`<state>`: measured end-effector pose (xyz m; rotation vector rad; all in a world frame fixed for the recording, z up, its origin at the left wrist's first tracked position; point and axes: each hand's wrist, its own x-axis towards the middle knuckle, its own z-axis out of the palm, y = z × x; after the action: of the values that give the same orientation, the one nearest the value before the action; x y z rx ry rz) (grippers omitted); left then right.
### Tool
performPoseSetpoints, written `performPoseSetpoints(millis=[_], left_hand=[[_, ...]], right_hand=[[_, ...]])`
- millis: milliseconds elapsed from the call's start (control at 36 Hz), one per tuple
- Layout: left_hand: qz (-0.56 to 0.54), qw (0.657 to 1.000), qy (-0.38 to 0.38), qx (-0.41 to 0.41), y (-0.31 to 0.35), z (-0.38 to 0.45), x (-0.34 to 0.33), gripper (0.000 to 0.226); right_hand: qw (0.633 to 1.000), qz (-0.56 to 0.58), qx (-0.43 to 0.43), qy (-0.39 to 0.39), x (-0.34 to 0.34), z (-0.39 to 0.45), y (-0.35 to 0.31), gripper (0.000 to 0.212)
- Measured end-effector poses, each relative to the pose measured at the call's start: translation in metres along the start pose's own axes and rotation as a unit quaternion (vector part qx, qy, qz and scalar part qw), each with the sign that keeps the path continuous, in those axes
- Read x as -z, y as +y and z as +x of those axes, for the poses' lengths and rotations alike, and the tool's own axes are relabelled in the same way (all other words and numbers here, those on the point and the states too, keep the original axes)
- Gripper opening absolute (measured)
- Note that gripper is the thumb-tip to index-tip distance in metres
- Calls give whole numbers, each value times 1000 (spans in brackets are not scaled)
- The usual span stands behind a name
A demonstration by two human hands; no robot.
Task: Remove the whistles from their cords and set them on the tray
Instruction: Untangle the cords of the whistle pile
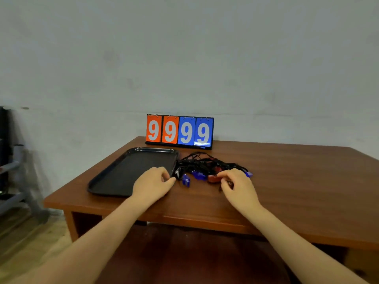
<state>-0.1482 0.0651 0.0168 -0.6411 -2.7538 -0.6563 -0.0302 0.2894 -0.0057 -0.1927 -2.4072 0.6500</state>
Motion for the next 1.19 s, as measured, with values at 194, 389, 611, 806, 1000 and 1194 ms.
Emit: performPoseSetpoints(millis=[194, 389, 611, 806, 1000, 1194], left_hand=[[-8, 997, -31, -71, 58, 14, -40, 33], [65, 998, -16, -14, 51, 27, -73, 30], [-218, 974, -57, -6, 58, 37, -62, 12], [-399, 914, -49, -53, 99, 52, 31, 20], [-455, 885, -40, -87, 123, 74, 103, 8], [-457, 887, 7, -67, 104, 88, 116, 10]], right_hand=[[993, -105, -41, -39, 14, -5, 41, 28], [986, -118, -83, -85, 8, -3, 46, 39], [988, -115, -82, -57, 9, -4, 47, 41], [998, -48, -12, 24, 14, 0, 29, 43], [962, 266, -54, -37, 11, 69, -53, 62], [935, 316, -91, -131, 7, 100, -76, 27]])
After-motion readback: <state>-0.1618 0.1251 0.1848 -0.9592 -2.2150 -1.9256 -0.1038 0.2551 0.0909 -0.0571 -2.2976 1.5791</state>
